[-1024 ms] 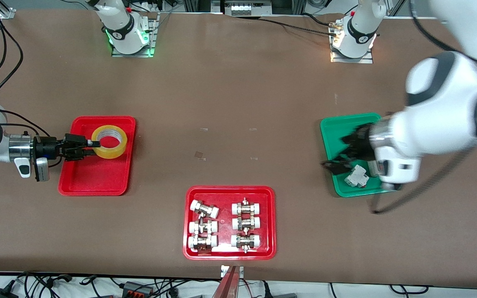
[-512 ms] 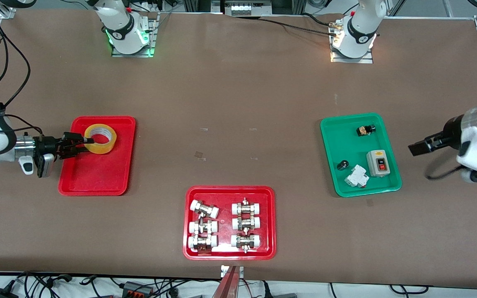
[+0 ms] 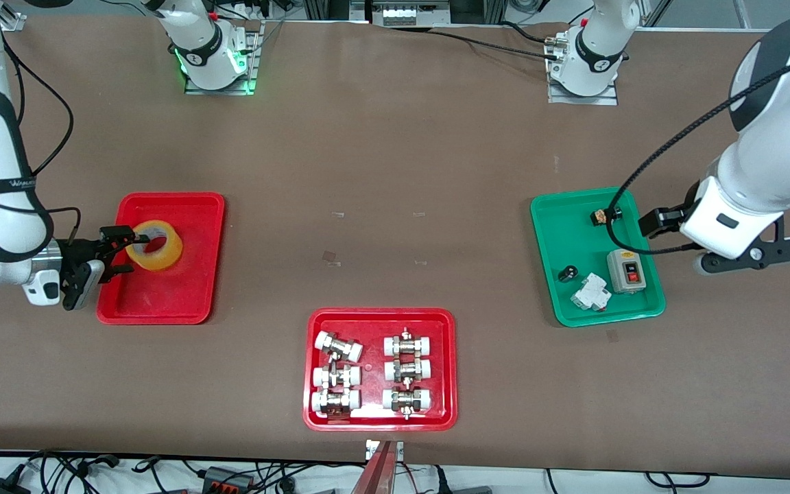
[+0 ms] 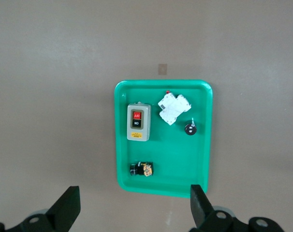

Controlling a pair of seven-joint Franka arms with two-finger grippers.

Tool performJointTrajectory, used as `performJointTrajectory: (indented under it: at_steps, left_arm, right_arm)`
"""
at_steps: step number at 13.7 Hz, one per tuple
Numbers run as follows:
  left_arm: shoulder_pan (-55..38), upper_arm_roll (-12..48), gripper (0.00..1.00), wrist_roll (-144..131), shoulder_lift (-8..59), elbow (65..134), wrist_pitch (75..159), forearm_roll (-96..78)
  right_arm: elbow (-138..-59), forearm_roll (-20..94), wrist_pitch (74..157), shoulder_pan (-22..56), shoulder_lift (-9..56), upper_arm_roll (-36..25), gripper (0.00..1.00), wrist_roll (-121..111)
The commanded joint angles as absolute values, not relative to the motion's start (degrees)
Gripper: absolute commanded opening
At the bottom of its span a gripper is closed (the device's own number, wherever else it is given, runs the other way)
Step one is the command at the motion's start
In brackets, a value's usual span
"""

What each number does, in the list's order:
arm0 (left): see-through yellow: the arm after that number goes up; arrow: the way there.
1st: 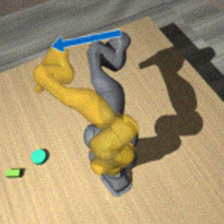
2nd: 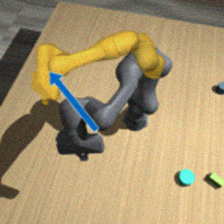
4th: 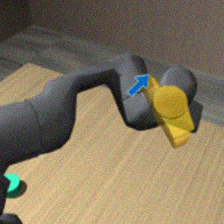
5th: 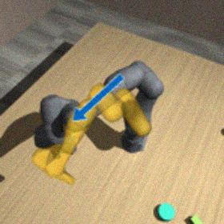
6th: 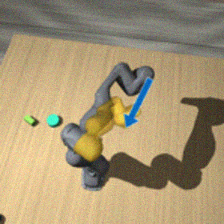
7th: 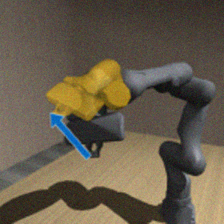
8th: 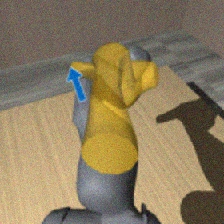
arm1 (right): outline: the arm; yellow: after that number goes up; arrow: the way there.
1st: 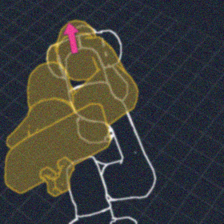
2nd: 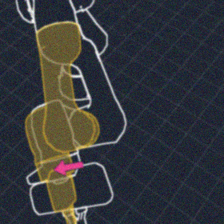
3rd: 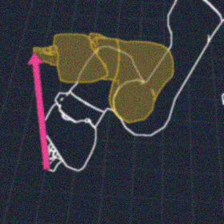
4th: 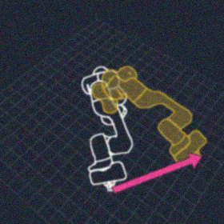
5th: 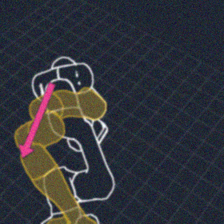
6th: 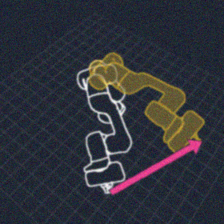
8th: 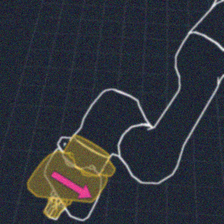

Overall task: Left arm passes tape to right arm into tray
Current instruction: 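Set the tape in the red tray and open the right gripper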

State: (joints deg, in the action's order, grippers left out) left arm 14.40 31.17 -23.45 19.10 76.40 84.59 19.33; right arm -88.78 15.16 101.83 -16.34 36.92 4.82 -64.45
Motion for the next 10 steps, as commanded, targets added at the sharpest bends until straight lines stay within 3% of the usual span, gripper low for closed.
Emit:
performJointTrajectory:
  at_steps: [1,8,10]
  left_arm:
    - [19.24,32.08,1.00,-14.97,14.50,82.27,88.85,17.59]
    - [20.65,31.99,1.00,-13.63,13.18,81.12,84.90,14.86]
    - [16.99,26.85,1.00,-8.38,11.95,80.95,85.43,12.67]
  right_arm:
    - [-87.46,9.42,101.60,-13.54,32.88,4.74,1.00,-59.97]
    - [-87.71,4.33,95.20,-3.88,17.51,4.83,1.00,-23.88]
    - [-87.80,1.85,90.90,-0.98,12.85,4.92,1.00,-13.06]
